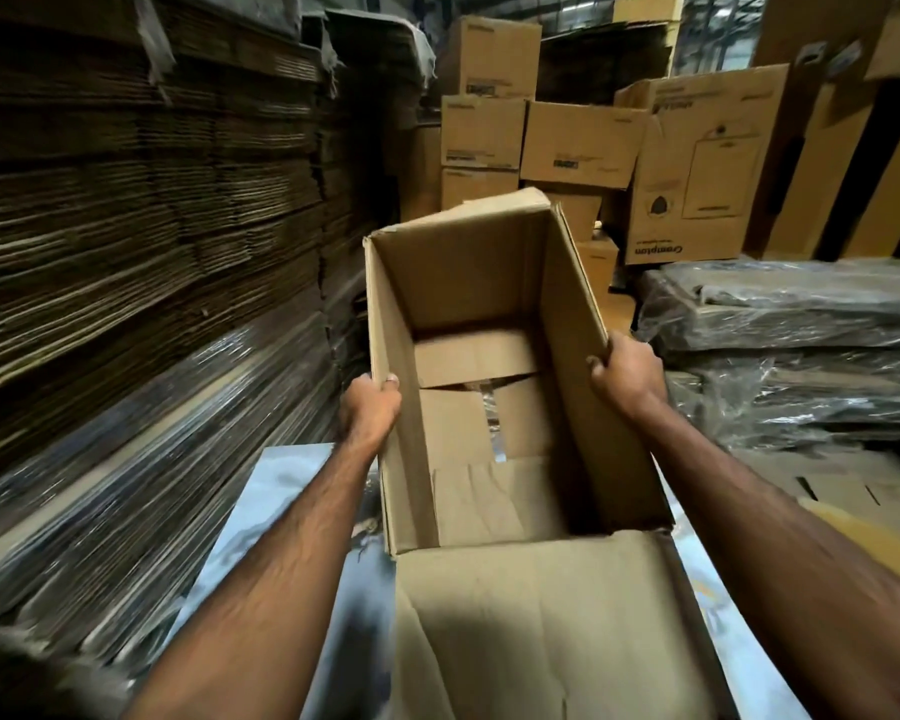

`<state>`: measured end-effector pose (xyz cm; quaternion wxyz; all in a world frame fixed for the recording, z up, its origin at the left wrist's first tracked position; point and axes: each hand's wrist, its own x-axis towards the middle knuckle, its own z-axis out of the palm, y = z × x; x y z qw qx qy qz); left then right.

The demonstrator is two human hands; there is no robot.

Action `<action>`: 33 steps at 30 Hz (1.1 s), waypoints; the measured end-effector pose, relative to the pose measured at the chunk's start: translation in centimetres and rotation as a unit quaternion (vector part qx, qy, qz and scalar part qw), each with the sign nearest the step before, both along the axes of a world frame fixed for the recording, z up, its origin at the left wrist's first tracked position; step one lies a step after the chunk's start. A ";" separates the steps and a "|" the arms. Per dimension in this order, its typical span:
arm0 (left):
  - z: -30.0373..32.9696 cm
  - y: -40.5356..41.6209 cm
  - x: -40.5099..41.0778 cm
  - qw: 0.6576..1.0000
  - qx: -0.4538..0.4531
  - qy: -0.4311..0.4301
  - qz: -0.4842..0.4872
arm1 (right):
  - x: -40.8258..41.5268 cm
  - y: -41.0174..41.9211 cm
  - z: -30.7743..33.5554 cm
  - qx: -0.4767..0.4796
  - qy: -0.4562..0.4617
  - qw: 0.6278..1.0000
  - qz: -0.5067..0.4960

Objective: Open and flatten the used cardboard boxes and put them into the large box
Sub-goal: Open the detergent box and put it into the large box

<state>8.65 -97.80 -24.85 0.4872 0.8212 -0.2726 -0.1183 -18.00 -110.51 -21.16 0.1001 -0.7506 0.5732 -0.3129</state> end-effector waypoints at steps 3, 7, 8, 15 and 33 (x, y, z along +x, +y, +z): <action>-0.2 0.7 -0.7 0.999 0.012 -0.031 -0.003 | -0.5 0.2 -1.5 -0.031 -0.021 0.999 0.013; -0.4 0.4 0.2 0.999 -0.007 0.007 -0.035 | -1.1 0.5 -4.0 -0.035 -0.025 0.999 0.022; 0.1 0.0 0.4 0.999 -0.016 0.022 -0.040 | -1.4 0.6 -4.5 -0.032 -0.034 0.999 0.025; 5.3 -4.3 1.0 0.994 -0.083 -0.001 -0.068 | -4.2 0.9 -6.9 -0.066 -0.064 0.995 0.028; 11.2 -8.2 -1.0 0.935 -0.138 -0.319 -0.068 | -1.1 3.4 -8.5 -0.252 0.157 0.955 0.008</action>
